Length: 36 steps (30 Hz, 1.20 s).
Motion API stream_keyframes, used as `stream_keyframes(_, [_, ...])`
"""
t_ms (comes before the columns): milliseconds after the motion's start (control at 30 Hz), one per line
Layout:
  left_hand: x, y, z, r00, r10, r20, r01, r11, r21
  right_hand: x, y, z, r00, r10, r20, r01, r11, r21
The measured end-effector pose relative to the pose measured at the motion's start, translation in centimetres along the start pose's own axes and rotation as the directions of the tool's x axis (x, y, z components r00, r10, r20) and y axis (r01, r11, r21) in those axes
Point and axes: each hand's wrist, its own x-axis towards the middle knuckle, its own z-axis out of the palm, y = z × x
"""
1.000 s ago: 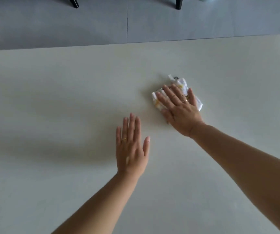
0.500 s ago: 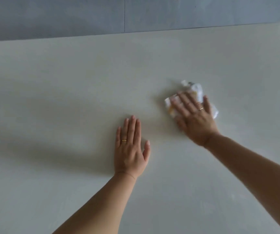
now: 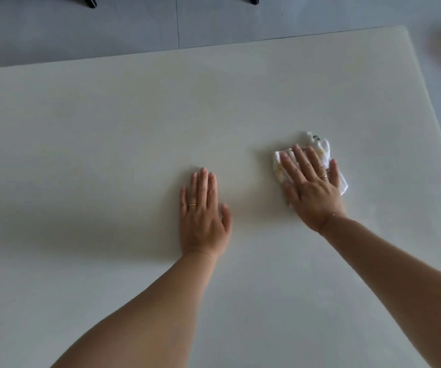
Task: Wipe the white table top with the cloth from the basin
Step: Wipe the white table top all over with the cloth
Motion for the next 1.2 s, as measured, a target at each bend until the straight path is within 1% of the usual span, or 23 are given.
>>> stream_keyframes(67, [0.0, 0.1, 0.0, 1.0, 0.0, -0.016, 0.0, 1.0, -0.027, -0.8, -2.9, 0.9, 0.97, 0.241, -0.042, -0.237, 0.968, 0.079])
stream_keyframes(100, [-0.1, 0.1, 0.0, 1.0, -0.002, -0.022, 0.001, 0.999, -0.036, -2.1, -5.2, 1.5, 0.964, 0.262, -0.052, -0.257, 0.963, 0.081])
stream_keyframes(133, [-0.1, 0.2, 0.1, 1.0, -0.005, -0.023, 0.004, 0.999, -0.04, -3.8, -7.4, 2.2, 0.978, 0.203, -0.055, -0.198, 0.977, 0.079])
stream_keyframes(200, [-0.1, 0.2, 0.0, 1.0, -0.006, -0.016, 0.005, 0.999, -0.043, -7.6, -10.0, 3.3, 0.998, -0.017, -0.06, 0.02, 0.999, 0.048])
stream_keyframes(267, [-0.1, 0.1, 0.0, 1.0, -0.008, -0.004, 0.008, 0.999, -0.047, -9.5, -8.8, 3.2, 0.974, -0.225, -0.036, 0.225, 0.974, 0.002])
stream_keyframes(333, [-0.2, 0.1, 0.1, 1.0, -0.005, -0.019, 0.004, 0.999, -0.052, -8.3, -5.2, 2.4, 0.941, -0.338, -0.014, 0.336, 0.94, -0.06])
stream_keyframes(367, [-0.3, 0.1, 0.2, 0.999, 0.002, -0.032, -0.003, 0.999, -0.052, -7.3, -3.4, 1.8, 0.953, -0.302, -0.019, 0.299, 0.95, -0.084])
stream_keyframes(433, [-0.3, 0.1, 0.3, 0.999, 0.01, -0.044, -0.012, 0.999, -0.049, -5.1, -0.9, 0.9, 0.996, -0.077, -0.037, 0.076, 0.997, -0.026])
stream_keyframes(500, [-0.3, 0.0, 0.5, 0.999, 0.013, -0.053, -0.016, 0.999, -0.051, -4.3, -1.2, 1.2, 0.985, 0.166, -0.051, -0.162, 0.984, 0.079])
stream_keyframes(567, [-0.3, -0.1, 0.7, 0.999, 0.015, -0.047, -0.018, 0.999, -0.051, -5.8, -4.1, 2.4, 0.953, 0.3, -0.051, -0.291, 0.948, 0.129])
stream_keyframes(600, [-0.3, -0.2, 0.8, 0.999, 0.013, -0.042, -0.015, 0.999, -0.042, -7.4, -5.7, 3.0, 0.96, 0.275, -0.049, -0.267, 0.955, 0.129])
stream_keyframes(667, [-0.4, -0.2, 0.9, 0.999, 0.01, -0.031, -0.01, 1.0, -0.009, -11.5, -7.2, 3.8, 0.998, 0.043, -0.049, -0.039, 0.997, 0.072])
stream_keyframes(733, [-0.4, -0.1, 0.9, 1.0, 0.007, -0.01, -0.007, 0.999, 0.033, -14.1, -5.4, 3.5, 0.963, -0.27, 0.0, 0.27, 0.963, 0.002])
stream_keyframes(767, [-0.4, -0.1, 0.9, 1.0, 0.005, 0.007, -0.005, 0.999, 0.049, -14.2, -3.5, 3.1, 0.928, -0.373, 0.028, 0.373, 0.927, -0.03])
stream_keyframes(800, [-0.3, 0.0, 0.8, 1.0, 0.001, 0.024, -0.003, 0.998, 0.061, -13.8, -1.6, 2.6, 0.92, -0.389, 0.05, 0.391, 0.919, -0.052])
stream_keyframes(833, [-0.3, 0.0, 0.8, 0.999, -0.005, 0.036, 0.003, 0.997, 0.071, -13.1, 0.0, 2.1, 0.949, -0.312, 0.043, 0.314, 0.948, -0.054])
stream_keyframes(900, [-1.1, 0.2, 0.4, 0.999, -0.033, 0.024, 0.031, 0.996, 0.078, -11.9, 1.5, 1.4, 1.0, 0.013, 0.024, -0.014, 0.999, 0.032])
stream_keyframes(967, [-3.7, 0.9, -0.1, 0.999, -0.047, -0.02, 0.048, 0.998, 0.051, -12.5, -0.9, 2.0, 0.968, 0.25, 0.02, -0.251, 0.959, 0.132])
stream_keyframes(1000, [-5.6, 1.6, -0.2, 0.998, -0.039, -0.044, 0.04, 0.999, 0.022, -13.8, -2.9, 2.5, 0.963, 0.268, 0.017, -0.267, 0.954, 0.135])
stream_keyframes(1033, [-8.0, 2.5, -0.1, 0.997, -0.03, -0.065, 0.029, 1.0, -0.008, -15.6, -4.9, 3.1, 0.98, 0.201, 0.003, -0.2, 0.973, 0.117])
stream_keyframes(1100, [-13.1, 4.3, 0.4, 0.997, -0.031, -0.067, 0.028, 0.999, -0.042, -19.3, -7.1, 4.1, 0.997, -0.078, -0.016, 0.079, 0.995, 0.058])
stream_keyframes(1167, [-17.0, 5.5, 1.0, 0.998, -0.051, -0.021, 0.05, 0.998, -0.043, -20.3, -5.0, 4.0, 0.93, -0.369, 0.005, 0.369, 0.93, -0.001])
stream_keyframes(1200, [-18.1, 5.7, 1.3, 0.998, -0.06, 0.012, 0.06, 0.998, -0.03, -19.7, -3.1, 3.9, 0.897, -0.442, 0.02, 0.443, 0.896, -0.035])
